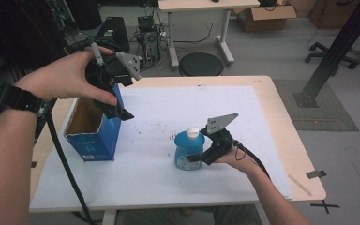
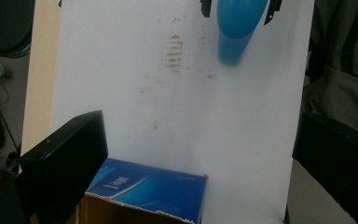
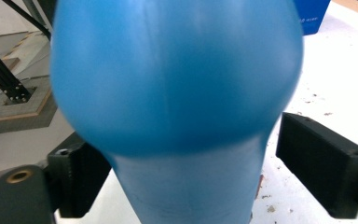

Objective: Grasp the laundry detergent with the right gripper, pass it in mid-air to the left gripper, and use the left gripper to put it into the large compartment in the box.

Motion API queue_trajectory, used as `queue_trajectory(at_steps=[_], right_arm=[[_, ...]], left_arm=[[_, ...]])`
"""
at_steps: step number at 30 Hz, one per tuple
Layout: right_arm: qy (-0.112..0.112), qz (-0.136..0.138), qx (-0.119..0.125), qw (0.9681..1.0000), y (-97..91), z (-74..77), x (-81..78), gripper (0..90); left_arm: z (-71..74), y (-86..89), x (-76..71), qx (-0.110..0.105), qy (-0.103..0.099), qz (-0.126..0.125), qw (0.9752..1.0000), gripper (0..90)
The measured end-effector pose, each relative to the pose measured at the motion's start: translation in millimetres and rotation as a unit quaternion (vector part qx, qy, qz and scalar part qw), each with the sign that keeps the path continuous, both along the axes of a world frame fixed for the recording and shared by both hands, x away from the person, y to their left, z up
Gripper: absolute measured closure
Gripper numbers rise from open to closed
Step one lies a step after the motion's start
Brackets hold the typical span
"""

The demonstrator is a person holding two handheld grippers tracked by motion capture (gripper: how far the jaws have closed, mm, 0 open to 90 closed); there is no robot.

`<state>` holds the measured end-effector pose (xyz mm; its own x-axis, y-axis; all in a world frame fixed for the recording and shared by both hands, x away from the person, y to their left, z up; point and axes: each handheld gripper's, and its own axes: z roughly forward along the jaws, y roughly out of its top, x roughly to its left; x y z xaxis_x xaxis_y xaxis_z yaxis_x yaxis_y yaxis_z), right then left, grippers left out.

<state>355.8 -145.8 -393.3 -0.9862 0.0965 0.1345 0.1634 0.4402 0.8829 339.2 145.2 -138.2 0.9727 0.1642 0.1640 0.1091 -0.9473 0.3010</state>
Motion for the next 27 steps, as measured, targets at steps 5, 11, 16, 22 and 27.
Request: queue_trajectory(at_steps=[5, 11, 16, 22, 27], right_arm=[[0.002, 0.005, 0.002, 1.0, -0.2, -2.1, 0.1, 17.2], [-0.003, 0.009, 0.009, 0.9999, 0.3, -1.6, -0.5, 21.4], [0.001, 0.009, 0.009, 0.9999, 0.2, -2.7, 0.1, 23.6], [0.0, 0.009, 0.012, 0.9999, 0.1, -3.3, -0.1, 26.1], [-0.006, 0.008, 0.015, 0.9998, 0.7, -3.4, -0.7, 31.5]], left_arm=[[-2.1, -0.2, 0.2, 0.001, 0.001, 0.001, 1.0, 3.8], [-2.2, -1.4, 0.5, 0.002, 0.001, -0.002, 1.0, 3.8], [-2.6, -1.0, 0.5, 0.002, 0.001, -0.002, 1.0, 3.8], [-3.0, -0.4, 0.3, 0.003, 0.0, 0.0, 1.0, 3.8], [-4.3, -0.3, 0.0, 0.002, 0.001, 0.0, 1.0, 3.8]])
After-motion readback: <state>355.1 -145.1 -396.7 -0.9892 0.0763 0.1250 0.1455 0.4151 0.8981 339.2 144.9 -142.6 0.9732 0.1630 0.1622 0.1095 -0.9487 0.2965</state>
